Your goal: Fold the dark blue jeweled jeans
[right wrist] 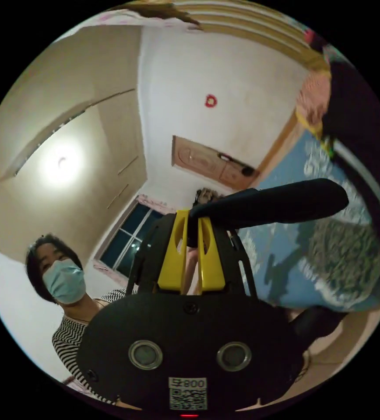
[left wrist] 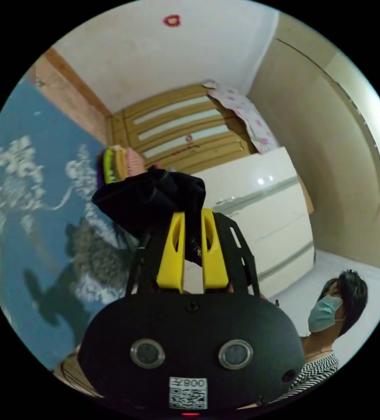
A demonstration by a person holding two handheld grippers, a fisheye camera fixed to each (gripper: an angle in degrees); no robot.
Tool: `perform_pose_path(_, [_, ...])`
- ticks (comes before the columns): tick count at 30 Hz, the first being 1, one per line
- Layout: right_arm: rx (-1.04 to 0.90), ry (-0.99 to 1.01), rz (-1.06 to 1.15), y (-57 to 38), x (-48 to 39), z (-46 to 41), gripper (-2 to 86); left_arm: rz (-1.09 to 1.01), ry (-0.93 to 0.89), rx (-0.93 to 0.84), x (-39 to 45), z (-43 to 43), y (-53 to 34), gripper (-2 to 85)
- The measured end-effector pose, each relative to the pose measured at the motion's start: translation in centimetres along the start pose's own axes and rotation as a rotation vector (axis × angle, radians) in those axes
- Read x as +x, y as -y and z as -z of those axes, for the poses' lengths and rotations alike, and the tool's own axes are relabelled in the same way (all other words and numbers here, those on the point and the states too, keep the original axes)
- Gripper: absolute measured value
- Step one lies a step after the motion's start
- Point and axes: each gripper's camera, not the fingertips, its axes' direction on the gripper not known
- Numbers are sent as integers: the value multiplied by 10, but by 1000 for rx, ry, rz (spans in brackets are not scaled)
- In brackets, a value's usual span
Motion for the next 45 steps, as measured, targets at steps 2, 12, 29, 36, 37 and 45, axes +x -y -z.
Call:
perform_pose_path(2, [75, -50, 100, 9, -49, 33, 4, -83, -86, -70, 9, -89, 26, 62])
perform_pose_path(12, [381, -298, 24, -56, -123, 163, 8, -60, 69, -466, -88, -386, 26, 72])
perform_pose_path(29, [587, -148, -244, -213, -161, 149, 28, -132, 163, -353, -199, -526, -21, 65])
perform_pose_path(36, [547, -455, -43, -212, -269, 118, 4, -428, 236, -442, -184, -604, -42, 28])
perform_pose_path(37, [479, -506, -6, -202, -280, 98, 3, -497, 331, -474, -185, -622, -50, 20])
perform_pose_path(45, [160, -948, 162, -202, -309, -35, 1, -684, 616, -491, -229, -682, -93, 2])
